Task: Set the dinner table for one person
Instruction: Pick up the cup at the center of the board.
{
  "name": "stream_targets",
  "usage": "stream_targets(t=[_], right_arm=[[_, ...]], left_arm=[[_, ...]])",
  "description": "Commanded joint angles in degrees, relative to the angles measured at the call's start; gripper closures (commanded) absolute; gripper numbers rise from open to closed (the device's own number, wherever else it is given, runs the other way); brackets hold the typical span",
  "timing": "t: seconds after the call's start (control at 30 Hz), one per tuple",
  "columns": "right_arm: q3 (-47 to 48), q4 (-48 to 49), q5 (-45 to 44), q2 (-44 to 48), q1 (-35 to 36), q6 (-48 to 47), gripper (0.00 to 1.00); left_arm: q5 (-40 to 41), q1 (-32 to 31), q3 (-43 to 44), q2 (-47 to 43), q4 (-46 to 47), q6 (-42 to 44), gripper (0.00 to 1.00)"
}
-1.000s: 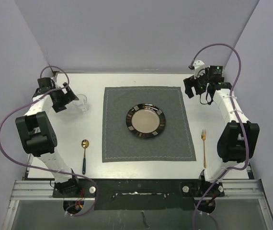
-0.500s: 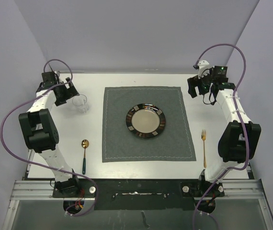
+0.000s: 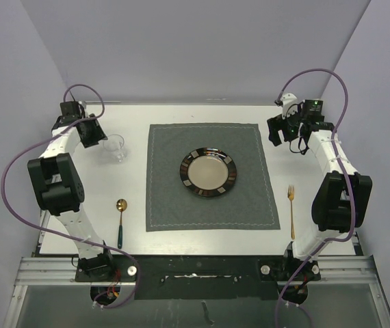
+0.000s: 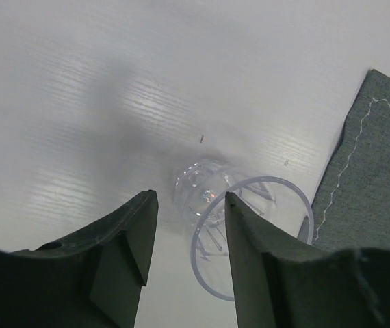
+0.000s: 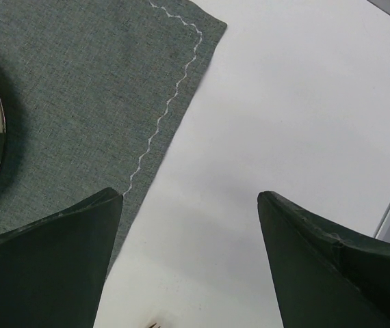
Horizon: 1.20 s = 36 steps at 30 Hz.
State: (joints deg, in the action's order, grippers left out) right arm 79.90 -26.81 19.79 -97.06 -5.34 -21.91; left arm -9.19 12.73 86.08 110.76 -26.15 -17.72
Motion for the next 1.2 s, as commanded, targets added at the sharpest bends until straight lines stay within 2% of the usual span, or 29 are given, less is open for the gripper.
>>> stream_targets(t=[0.0, 0.27, 0.37, 0.43, 0.57, 0.6, 0.73, 0.93, 1.03, 1.17], right_arm=[[-0.35, 1.83, 0.99, 3.84, -0.67, -1.03, 0.18], [0.21, 2.19, 1.09, 3.6, -0.8, -1.12, 0.18], [0.42, 2.3, 1.15, 3.04, -0.76, -1.19, 0.18], [0.48, 2.57, 1.05, 2.65, -0.81, -1.29, 0.18], [0.65, 3.15, 0.66, 2.18, -0.8, -1.29, 0.18], [0.66, 3.28, 0.68, 2.14, -0.76, -1.25, 0.18], [0.67, 3.34, 1.31, 2.11, -0.81, -0.86, 0.18], [-0.59, 3.52, 1.3, 3.12, -0.81, -0.67, 0.18], [-1.81, 3.4, 1.33, 3.79, -0.76, -0.56, 0.18], [-3.58, 3.3, -0.76, 5.01, -0.78, -1.75, 0.18]], left_arm=[[-0.7, -0.22, 3.62, 2.76, 0.24, 1.32, 0.57], [-0.93, -1.63, 3.92, 4.5, -0.33, 1.63, 0.57], [-1.07, -1.83, 3.57, 4.38, -0.07, 1.56, 0.59], [-1.09, -1.9, 4.02, 4.3, -0.5, 1.77, 0.67], [-1.23, -1.89, 4.79, 3.76, -1.72, 2.43, 0.9], [-1.33, -1.92, 5.01, 3.62, -1.99, 2.58, 1.0], [-2.44, -1.92, 5.51, 2.68, -2.32, 2.69, 1.0], [-8.42, -4.28, 9.2, -1.14, -2.07, 1.78, 1.0], [-13.02, -7.5, 15.06, -2.7, -3.07, 0.17, 1.0], [-16.4, -15.4, 28.22, -0.97, -8.03, -0.37, 1.0]])
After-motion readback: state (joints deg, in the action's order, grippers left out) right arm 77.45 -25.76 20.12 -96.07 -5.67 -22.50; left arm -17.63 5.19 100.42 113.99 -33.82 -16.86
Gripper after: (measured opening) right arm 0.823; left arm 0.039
